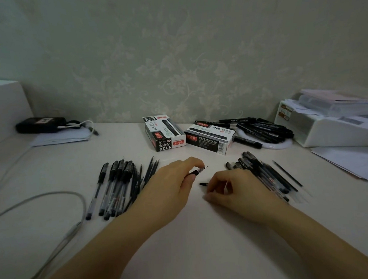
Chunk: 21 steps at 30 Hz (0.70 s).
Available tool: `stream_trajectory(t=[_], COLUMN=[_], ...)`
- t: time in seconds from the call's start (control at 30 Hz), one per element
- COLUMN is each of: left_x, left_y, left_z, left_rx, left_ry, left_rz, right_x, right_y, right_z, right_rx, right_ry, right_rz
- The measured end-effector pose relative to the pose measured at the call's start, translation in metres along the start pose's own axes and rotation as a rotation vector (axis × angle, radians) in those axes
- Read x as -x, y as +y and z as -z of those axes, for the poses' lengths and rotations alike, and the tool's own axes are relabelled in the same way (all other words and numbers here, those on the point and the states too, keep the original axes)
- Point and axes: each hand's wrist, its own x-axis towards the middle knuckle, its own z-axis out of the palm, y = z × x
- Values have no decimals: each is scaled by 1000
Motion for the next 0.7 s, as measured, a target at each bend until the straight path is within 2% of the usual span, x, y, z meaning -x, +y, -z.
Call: stream_trajectory(t=[0.13,0.2,0.3,0.43,0.57,0.7], left_x=[-1,-1,-2,-2,-2,-1], left_y=[0,3,7,10,10,11], left_z=[-1,0,2,1,2,3], left_rx=[6,71,208,246,269,254], left_ry=[7,29,66,51,44,31], left_rz=[10,16,9,-10,5,20], right_x=[1,0,-3,1,0,-3], right_y=[0,-3,-11,-16,-14,-13], right_z=[0,1,5,7,5,8], right_rx=[-39,-102,-451,-886,-1057,-1108], right_ry=[-11,59,159,13,-2,62], right_rz=[-15,-26,-98,-213,-294,-315])
